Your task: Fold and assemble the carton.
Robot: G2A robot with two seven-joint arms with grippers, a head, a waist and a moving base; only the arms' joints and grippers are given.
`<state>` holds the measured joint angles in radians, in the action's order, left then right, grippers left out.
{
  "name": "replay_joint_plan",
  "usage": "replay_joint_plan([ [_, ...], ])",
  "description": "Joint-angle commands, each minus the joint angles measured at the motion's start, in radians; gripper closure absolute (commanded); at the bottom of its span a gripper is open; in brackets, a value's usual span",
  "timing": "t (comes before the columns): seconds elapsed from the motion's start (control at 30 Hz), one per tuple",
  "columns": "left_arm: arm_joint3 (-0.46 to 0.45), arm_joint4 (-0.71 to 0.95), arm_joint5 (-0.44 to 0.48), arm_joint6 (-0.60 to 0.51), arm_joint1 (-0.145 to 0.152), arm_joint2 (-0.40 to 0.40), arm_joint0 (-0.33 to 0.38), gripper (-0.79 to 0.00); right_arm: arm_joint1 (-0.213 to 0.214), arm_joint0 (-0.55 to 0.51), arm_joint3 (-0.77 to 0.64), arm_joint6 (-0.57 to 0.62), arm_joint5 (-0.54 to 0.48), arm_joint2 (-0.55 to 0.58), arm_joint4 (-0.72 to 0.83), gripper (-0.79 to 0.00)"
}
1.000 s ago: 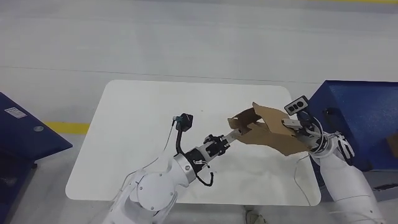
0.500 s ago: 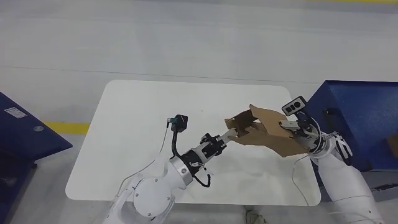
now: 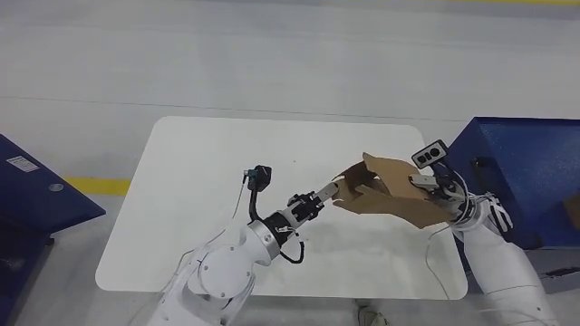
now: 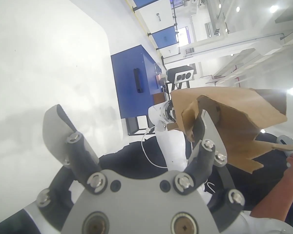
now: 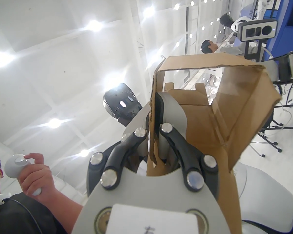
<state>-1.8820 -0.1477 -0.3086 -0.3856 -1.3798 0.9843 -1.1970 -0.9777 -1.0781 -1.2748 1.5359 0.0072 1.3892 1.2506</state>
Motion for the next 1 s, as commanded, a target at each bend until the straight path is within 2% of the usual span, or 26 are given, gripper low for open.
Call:
replay_joint_plan([
  [0.0,0.009,0.005,0.001,-0.004,-0.001,-0.002,0.005,-0.785,-0.001,0.0,0.001,0.0,-0.001,0.001,0.001,0.0],
  [0.27,0.031,0.018,0.017,-0.007,-0.006,-0.008,0.021,-0.785,-0.008,0.009,0.008,0.0,-0.008,-0.009,0.002,0.0],
  [0.9,-0.009,-0.001,0.049,-0.026,0.005,0.036,-0.018,-0.785,-0.017,0.01,0.024,-0.038,-0.019,-0.011,-0.025,0.0],
  [0.97,-0.009,-0.001,0.049,-0.026,0.005,0.036,-0.018,-0.785,-0.017,0.002,0.019,-0.076,-0.021,-0.001,-0.022,0.0],
])
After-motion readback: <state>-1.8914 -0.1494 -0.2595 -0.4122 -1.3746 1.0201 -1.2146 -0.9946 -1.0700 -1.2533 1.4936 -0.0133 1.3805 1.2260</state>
